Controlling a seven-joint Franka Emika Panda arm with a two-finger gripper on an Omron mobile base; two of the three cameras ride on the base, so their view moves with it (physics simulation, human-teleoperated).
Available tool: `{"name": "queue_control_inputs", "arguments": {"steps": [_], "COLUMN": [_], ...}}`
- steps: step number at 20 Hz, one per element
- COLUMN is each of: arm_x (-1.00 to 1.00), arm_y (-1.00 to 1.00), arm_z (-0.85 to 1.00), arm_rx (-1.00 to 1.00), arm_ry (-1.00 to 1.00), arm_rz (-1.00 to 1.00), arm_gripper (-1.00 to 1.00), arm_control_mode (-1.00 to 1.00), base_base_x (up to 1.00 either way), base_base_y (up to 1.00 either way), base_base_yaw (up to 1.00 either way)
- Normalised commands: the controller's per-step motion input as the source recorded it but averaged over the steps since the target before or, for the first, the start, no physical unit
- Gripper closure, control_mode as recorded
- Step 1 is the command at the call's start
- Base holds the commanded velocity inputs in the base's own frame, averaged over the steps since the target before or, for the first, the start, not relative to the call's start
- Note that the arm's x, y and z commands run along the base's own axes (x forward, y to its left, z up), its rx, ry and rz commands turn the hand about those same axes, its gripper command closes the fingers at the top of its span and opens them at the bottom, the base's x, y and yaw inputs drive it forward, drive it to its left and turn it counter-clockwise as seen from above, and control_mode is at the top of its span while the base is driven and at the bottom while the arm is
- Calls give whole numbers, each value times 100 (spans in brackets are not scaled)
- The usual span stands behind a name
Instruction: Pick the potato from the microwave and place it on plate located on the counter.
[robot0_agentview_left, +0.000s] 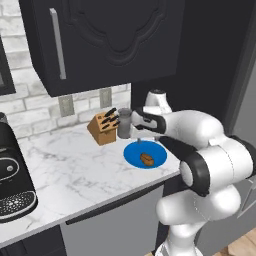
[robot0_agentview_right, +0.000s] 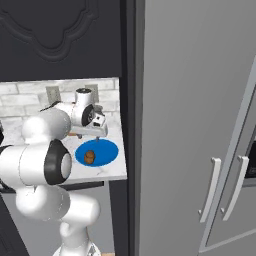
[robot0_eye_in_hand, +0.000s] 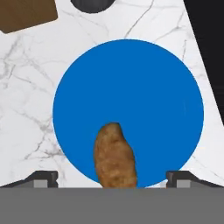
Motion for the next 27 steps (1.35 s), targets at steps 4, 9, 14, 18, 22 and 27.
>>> {"name": "queue_control_inputs", "arguments": {"steps": [4,9,14,18,22,27], "arm_x": [-92,-100,-99,-90,-76,-62], "arm_y": [0,0,6,9,3,0], "arm_z": [71,75,79,79,77,79], "arm_rx": [0,0,0,0,0,0], "arm_ry": [-10,-16,-17,-14,-3,0], "arm_rz": [-5,0,0,0,0,1], "arm_gripper": [-100,-100,-100,-100,-100,-100], "arm_control_mode": [-100,-100,-100,-100,-100,-100], "base_base_x": [0,0,0,0,0,0], "base_base_y": [0,0,0,0,0,0], "base_base_yaw": [0,0,0,0,0,0]}}
